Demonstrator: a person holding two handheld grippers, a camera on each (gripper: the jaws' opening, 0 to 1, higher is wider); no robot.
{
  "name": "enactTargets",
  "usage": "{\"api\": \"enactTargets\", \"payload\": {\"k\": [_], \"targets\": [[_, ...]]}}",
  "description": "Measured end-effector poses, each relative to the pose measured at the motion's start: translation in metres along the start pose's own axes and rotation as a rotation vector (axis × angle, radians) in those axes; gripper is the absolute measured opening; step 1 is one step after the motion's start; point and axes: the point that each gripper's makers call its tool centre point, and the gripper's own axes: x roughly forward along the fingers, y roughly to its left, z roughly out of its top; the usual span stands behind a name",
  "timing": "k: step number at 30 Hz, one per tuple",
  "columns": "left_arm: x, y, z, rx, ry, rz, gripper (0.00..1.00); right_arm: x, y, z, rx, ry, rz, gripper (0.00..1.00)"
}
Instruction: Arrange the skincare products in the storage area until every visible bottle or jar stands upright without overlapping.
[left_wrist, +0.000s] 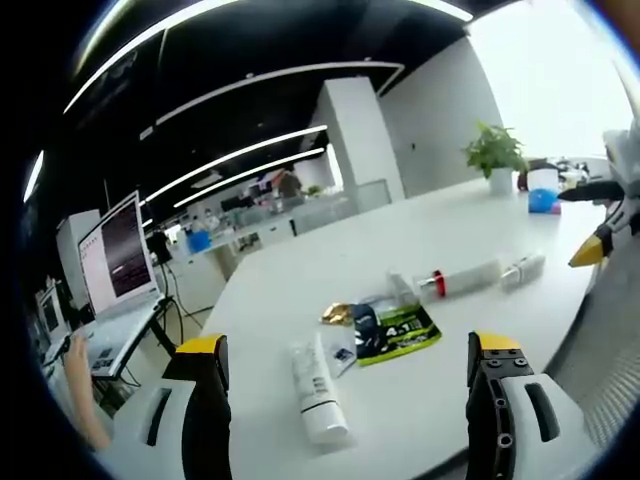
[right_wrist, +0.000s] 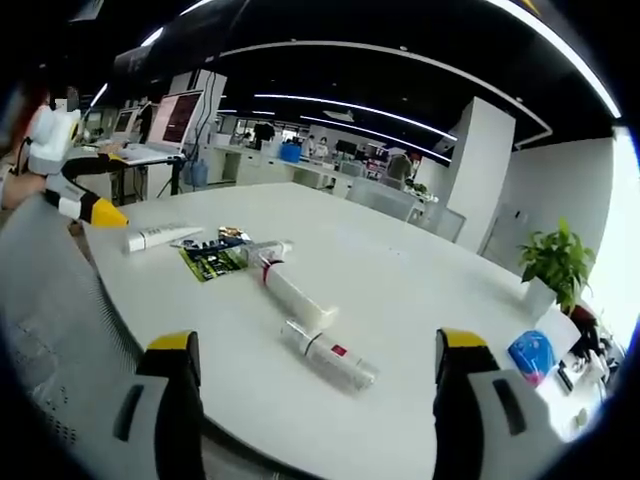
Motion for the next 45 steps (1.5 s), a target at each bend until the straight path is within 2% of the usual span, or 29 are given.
{"api": "enactTargets", "payload": {"k": [4,8,14,18,24,29,32,35,36,38,43,45], "targets": [[0.000,0.001,0.004,-0.010,-0.017,0.002,0.97,0.001,0.001,0.001,0.001,0.000,0.002,0.99],[0.000,-0.003,0.002,0.003,-0.008,-0.016,0.97,0.000,0.001,0.000,0.000,0.002,0.002,0.99],[0.001,-0.001,0.005,0.003,-0.023,0.000,0.97,0.002,0.001,-0.004,-0.005,0.027,0.010,0.99],[0.000,-0.007,0.004,-0.008,-0.024,-0.033,0.97,0.000,0.001,-0.001,-0.010,0.007,0.005,0.99],[0.005,-0.006,0.005,0.011,-0.019,-0.031,0.93,0.004,-0.004,0.000,-0.012,0.010,-0.007,0.96],[0.007,-0.005,-0.001,0.021,0.011,-0.023,0.95,0.002,-0.004,0.003,-0.028,-0.005,-0.017,0.93],[0.012,-0.004,-0.007,0.015,0.056,-0.021,0.97,0.005,-0.003,0.004,-0.021,-0.007,0.002,0.93],[0.011,0.000,-0.007,0.021,0.053,-0.001,0.97,0.006,-0.002,0.000,-0.024,0.006,0.011,0.93],[0.011,0.000,-0.008,0.020,0.056,0.003,0.97,0.007,-0.003,-0.004,-0.032,0.035,0.011,0.92],[0.012,0.001,-0.009,0.023,0.062,0.014,0.97,0.008,-0.003,-0.005,-0.027,0.032,0.016,0.92],[0.014,0.007,-0.023,0.009,0.155,0.038,0.97,0.008,-0.001,-0.006,-0.024,0.036,0.032,0.94],[0.013,0.008,-0.023,0.014,0.154,0.046,0.97,0.008,0.000,-0.006,-0.025,0.033,0.035,0.94]]}}
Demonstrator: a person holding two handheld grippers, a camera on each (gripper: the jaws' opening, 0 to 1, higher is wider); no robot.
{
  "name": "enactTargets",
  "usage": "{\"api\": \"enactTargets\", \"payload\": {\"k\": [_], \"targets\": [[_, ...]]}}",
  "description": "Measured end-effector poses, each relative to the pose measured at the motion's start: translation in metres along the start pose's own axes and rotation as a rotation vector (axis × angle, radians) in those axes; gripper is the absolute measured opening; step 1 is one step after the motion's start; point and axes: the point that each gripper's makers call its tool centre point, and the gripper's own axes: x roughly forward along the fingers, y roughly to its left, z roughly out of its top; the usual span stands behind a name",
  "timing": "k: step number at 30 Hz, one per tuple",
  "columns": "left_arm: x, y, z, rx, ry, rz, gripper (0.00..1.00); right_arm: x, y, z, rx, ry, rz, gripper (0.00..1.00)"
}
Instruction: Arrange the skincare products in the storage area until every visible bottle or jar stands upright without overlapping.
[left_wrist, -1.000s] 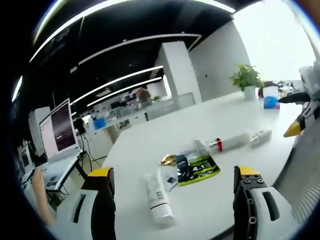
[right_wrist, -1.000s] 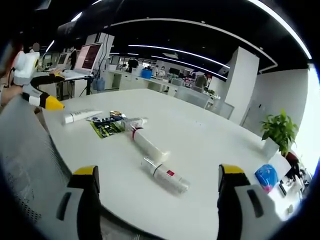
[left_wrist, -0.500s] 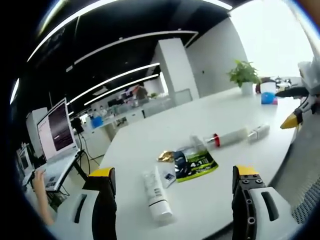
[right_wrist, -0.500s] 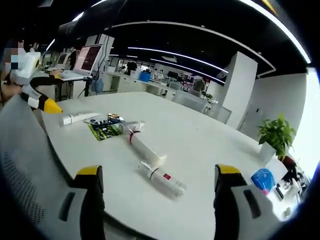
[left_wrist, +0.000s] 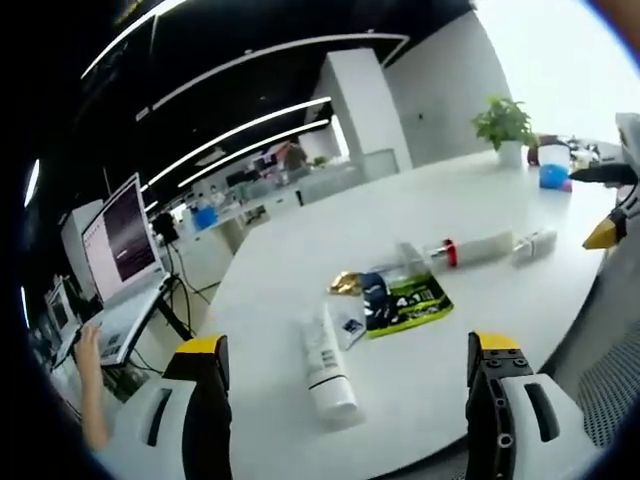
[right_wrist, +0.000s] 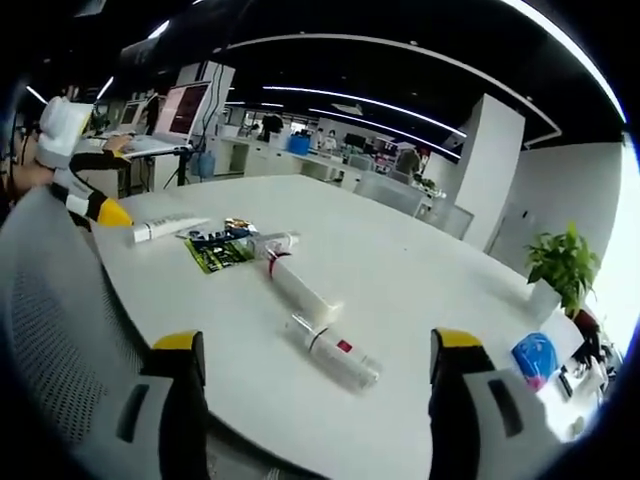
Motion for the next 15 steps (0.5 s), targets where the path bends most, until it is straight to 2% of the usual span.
{"api": "enactTargets", "payload": {"k": [9,13,15], "targets": [[0.005,0.009,0.000,-0.081,0.071,-0.011,0.96,-0.001,-0.003,0.000,-0.002,-0.008,-0.016,0.93],[0.013,0.016,-0.005,-0.073,0.126,-0.021,0.90,-0.001,-0.002,-0.002,-0.008,0.002,-0.009,0.93],[0.019,0.016,-0.010,-0.064,0.178,-0.057,0.89,0.000,-0.002,-0.004,-0.012,0.013,-0.008,0.94]]}}
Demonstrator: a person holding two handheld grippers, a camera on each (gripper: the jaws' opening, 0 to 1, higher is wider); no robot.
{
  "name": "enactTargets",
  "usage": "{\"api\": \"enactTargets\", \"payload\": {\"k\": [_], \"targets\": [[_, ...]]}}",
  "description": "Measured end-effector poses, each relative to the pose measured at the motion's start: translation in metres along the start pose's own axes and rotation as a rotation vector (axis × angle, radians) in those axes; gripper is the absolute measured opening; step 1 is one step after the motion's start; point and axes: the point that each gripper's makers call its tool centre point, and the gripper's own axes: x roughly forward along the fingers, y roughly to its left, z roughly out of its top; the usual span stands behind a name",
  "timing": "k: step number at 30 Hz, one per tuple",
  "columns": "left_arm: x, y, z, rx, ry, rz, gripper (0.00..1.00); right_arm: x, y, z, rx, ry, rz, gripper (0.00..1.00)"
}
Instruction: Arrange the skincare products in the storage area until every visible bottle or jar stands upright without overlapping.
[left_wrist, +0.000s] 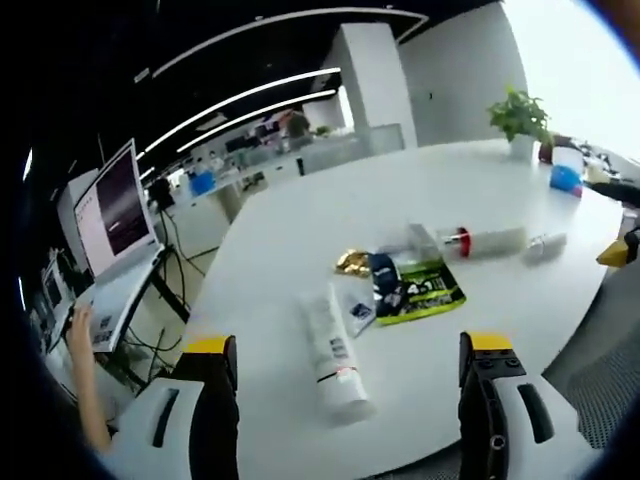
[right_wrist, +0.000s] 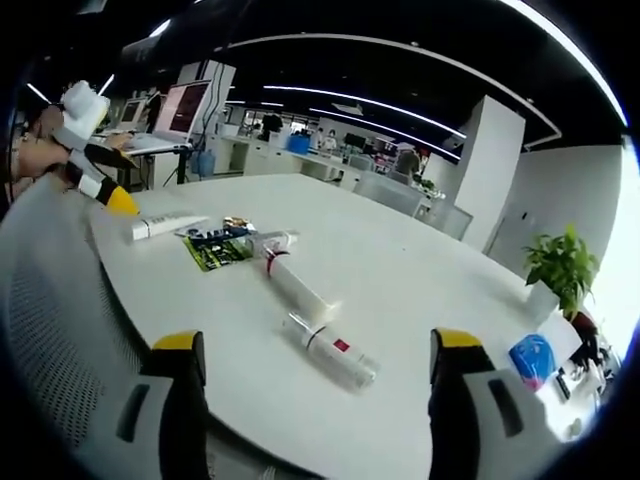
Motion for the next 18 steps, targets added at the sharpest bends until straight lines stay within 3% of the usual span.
{"api": "enactTargets", "payload": {"k": [4,7,11,18], "targets": [[0.016,0.007,-0.001,0.073,0.075,-0.019,0.80,-0.001,0.000,0.000,-0.003,0.004,-0.005,0.94],[0.026,0.010,-0.001,0.120,0.119,-0.032,0.79,-0.001,-0.001,-0.001,-0.003,0.009,-0.010,0.94],[0.037,0.016,0.000,0.116,0.152,-0.049,0.75,-0.001,-0.002,-0.002,-0.006,0.015,-0.018,0.93],[0.061,0.026,-0.018,0.103,0.300,-0.117,0.59,-0.002,-0.002,-0.004,-0.009,0.032,-0.023,0.92]]}}
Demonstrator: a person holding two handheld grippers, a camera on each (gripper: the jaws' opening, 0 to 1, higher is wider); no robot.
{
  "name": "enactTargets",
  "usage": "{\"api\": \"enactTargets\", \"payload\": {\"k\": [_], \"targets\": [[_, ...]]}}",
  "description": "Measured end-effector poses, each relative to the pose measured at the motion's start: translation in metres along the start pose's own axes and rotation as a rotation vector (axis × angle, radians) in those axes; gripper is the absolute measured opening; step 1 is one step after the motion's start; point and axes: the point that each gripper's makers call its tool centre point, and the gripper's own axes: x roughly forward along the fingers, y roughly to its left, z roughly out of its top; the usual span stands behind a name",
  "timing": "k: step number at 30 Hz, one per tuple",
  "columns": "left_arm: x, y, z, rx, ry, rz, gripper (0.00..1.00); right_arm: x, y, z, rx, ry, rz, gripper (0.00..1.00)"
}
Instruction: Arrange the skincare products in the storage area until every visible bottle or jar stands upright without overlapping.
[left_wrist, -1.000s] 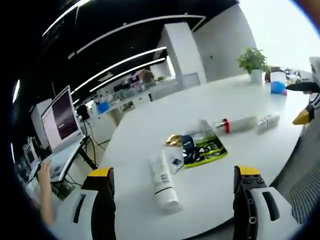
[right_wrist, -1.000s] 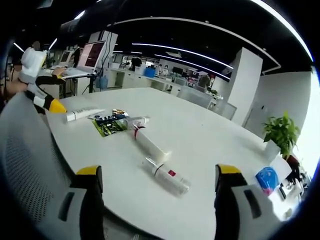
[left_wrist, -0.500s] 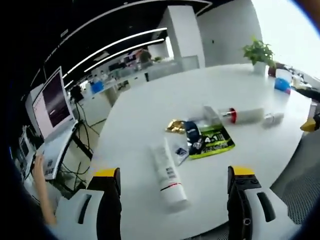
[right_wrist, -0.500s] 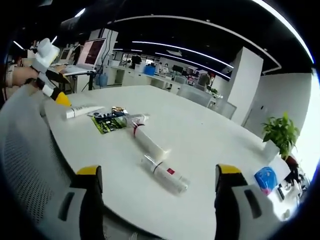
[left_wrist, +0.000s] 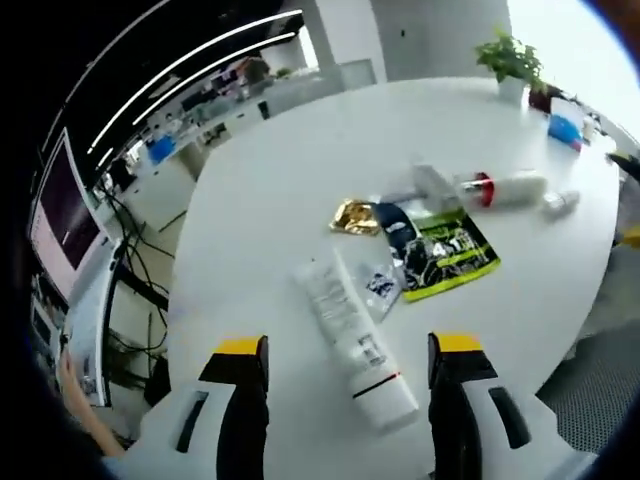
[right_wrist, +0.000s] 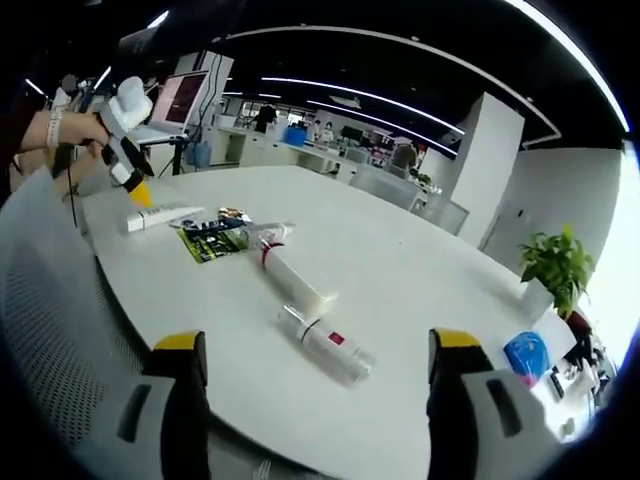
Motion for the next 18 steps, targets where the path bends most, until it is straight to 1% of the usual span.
{"api": "enactTargets", "payload": {"k": [2,3,6,7,8,12,15,18], "targets": [[0.006,0.001,-0.004,0.004,0.031,-0.011,0.55,0.000,-0.001,0.000,-0.003,0.005,-0.005,0.90],[0.010,0.000,-0.006,-0.004,0.051,-0.029,0.54,-0.001,-0.001,0.001,-0.004,-0.001,-0.008,0.89],[0.019,-0.001,-0.009,-0.011,0.069,-0.045,0.50,0.000,0.000,-0.001,-0.003,0.011,-0.002,0.90],[0.021,-0.003,-0.012,-0.017,0.091,-0.057,0.49,0.000,0.000,-0.002,-0.005,0.015,-0.002,0.90],[0.023,-0.005,-0.013,-0.021,0.099,-0.068,0.48,0.000,0.000,-0.002,-0.006,0.017,-0.001,0.90],[0.032,-0.008,-0.014,-0.039,0.113,-0.082,0.45,-0.001,0.000,-0.003,-0.007,0.024,-0.002,0.89],[0.037,-0.011,-0.010,-0.034,0.111,-0.081,0.39,-0.001,0.000,-0.003,-0.008,0.025,-0.001,0.89],[0.043,-0.011,-0.010,-0.056,0.132,-0.087,0.40,-0.001,0.000,-0.003,-0.008,0.024,-0.003,0.88]]}}
